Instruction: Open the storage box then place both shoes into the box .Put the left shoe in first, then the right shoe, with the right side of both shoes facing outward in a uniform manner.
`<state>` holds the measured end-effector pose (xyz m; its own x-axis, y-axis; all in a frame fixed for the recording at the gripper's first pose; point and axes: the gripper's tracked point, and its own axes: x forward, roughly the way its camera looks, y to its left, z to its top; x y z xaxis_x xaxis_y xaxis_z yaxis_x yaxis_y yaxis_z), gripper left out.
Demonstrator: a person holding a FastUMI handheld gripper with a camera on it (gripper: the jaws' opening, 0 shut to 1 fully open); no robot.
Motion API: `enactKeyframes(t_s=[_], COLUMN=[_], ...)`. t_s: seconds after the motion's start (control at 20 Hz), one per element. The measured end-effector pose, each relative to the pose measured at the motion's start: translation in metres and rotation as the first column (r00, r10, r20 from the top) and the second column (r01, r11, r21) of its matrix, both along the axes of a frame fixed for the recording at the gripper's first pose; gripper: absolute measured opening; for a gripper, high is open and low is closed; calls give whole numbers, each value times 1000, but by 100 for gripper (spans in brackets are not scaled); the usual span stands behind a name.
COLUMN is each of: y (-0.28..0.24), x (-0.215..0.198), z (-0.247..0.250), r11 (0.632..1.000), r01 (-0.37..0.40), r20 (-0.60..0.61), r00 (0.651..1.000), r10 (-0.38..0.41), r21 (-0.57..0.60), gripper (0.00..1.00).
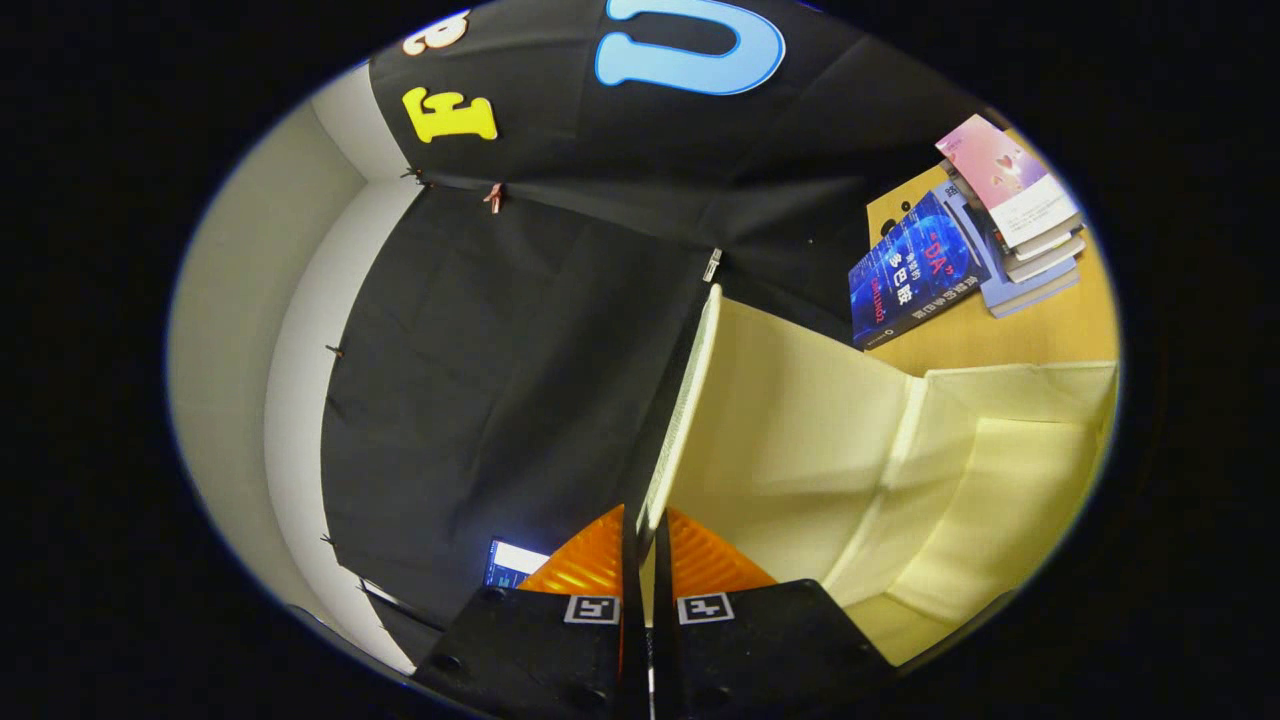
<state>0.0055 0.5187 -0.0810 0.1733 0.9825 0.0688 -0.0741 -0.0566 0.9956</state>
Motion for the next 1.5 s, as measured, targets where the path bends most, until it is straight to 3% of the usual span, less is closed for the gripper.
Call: enactKeyframes(t_s=[0.35, 0.4, 0.6, 0.75, 0.95, 1.05, 1.15, 1.3, 1.5], y=[45, 47, 33, 5, -66, -111, -164, -244, -337], x=[-1, -1, 6, 12, 21, 18, 14, 3, -29], z=[-2, -6, -26, -32, -35, -46, -69, -105, -148], r11=[998, 997, 984, 971, 927, 880, 811, 675, 497], r01=[-22, -20, 41, 99, 250, 332, 409, 502, 552], r20=[65, 71, 142, 190, 300, 357, 408, 481, 486], r00=[998, 997, 990, 980, 940, 911, 882, 843, 832], r10=[26, 25, -16, -58, -162, -206, -234, -242, -268], r21=[-63, -75, -173, -216, -281, -339, -418, -541, -670], gripper=[19, 38, 97, 97, 97, 97, 97, 97, 97])
